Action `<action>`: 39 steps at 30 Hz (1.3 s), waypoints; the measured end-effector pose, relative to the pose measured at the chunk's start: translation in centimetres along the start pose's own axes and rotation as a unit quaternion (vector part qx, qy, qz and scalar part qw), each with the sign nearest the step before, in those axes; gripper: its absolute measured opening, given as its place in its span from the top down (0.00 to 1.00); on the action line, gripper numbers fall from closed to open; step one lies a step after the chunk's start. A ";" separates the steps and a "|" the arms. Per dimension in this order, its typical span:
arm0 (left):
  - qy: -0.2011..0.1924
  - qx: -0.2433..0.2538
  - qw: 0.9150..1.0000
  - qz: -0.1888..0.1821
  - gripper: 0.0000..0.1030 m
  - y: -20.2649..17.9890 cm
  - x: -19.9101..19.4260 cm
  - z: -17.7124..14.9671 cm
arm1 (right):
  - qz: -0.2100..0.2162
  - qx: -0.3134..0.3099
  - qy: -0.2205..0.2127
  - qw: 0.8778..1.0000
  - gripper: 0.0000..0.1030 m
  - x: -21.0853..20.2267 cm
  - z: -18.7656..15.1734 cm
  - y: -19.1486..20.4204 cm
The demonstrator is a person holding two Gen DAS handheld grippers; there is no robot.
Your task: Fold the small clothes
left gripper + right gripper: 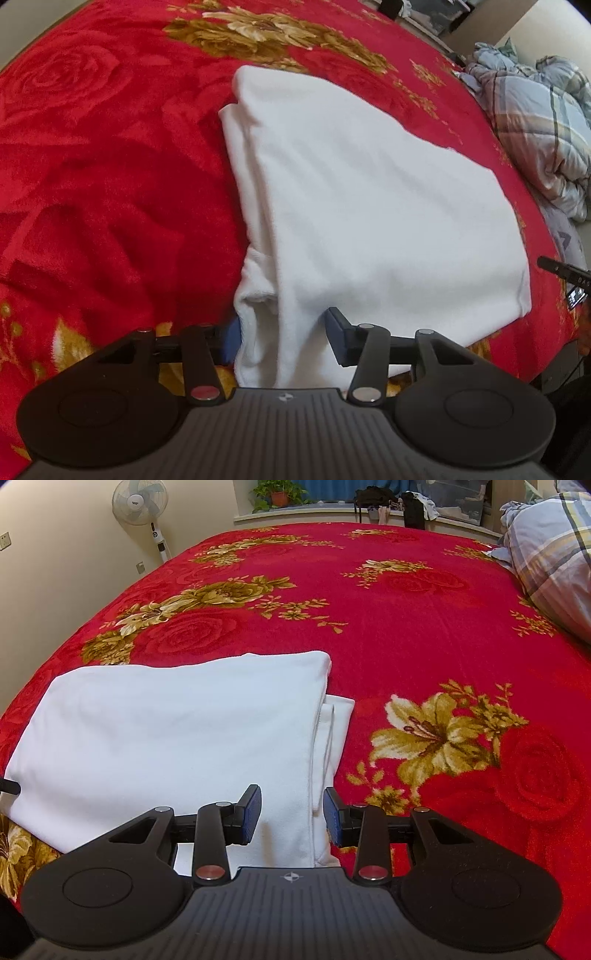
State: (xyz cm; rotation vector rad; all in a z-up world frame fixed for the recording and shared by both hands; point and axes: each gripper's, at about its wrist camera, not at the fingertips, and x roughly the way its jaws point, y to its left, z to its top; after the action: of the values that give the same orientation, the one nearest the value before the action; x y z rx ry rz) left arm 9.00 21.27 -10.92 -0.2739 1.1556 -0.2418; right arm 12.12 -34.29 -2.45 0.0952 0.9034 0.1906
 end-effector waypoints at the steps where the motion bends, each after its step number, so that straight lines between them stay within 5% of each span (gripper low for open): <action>1: -0.001 -0.002 1.000 0.000 0.51 0.0 -0.1 0.0 | 0.000 0.000 -0.001 1.000 0.63 0.0 0.0 -0.1; 5: -0.006 -0.001 1.000 -0.001 0.77 0.0 -0.1 0.0 | -0.001 0.000 -0.001 1.000 0.63 0.0 0.0 -0.1; 10: -0.027 0.009 1.000 -0.006 0.91 -1.0 -1.4 -0.2 | -0.003 0.008 -0.004 1.000 0.63 -0.2 0.3 -0.3; 17: -0.085 -0.022 0.995 -0.048 0.93 -5.0 -4.7 1.0 | 0.000 0.029 -0.030 0.999 0.63 -1.4 1.8 -1.2; 25: -0.115 0.047 0.984 -0.126 0.95 -20.3 -3.6 4.0 | 0.004 0.064 -0.060 0.996 0.63 -2.7 3.7 -3.1; 30: -0.080 0.123 0.977 -0.157 0.93 -31.2 2.2 2.6 | -0.005 0.078 -0.078 0.994 0.63 -2.8 4.6 -4.3; 32: -0.031 0.138 0.975 -0.169 0.90 -33.8 5.3 1.6 | -0.009 0.089 -0.076 0.993 0.63 -2.5 4.8 -4.9; 34: -0.013 0.145 0.974 -0.176 0.89 -34.5 6.4 0.6 | -0.008 0.099 -0.074 0.992 0.63 -2.3 4.8 -5.6; 39: -0.071 0.102 0.979 -0.163 0.85 -29.0 4.5 -0.2 | 0.006 0.121 -0.059 0.991 0.63 -1.6 4.5 -6.9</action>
State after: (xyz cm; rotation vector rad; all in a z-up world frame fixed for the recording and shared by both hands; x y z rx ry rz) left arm 9.18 -7.51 -5.20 -0.2936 0.9323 -0.6173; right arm 15.53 -41.33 0.41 0.3351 0.8053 0.0850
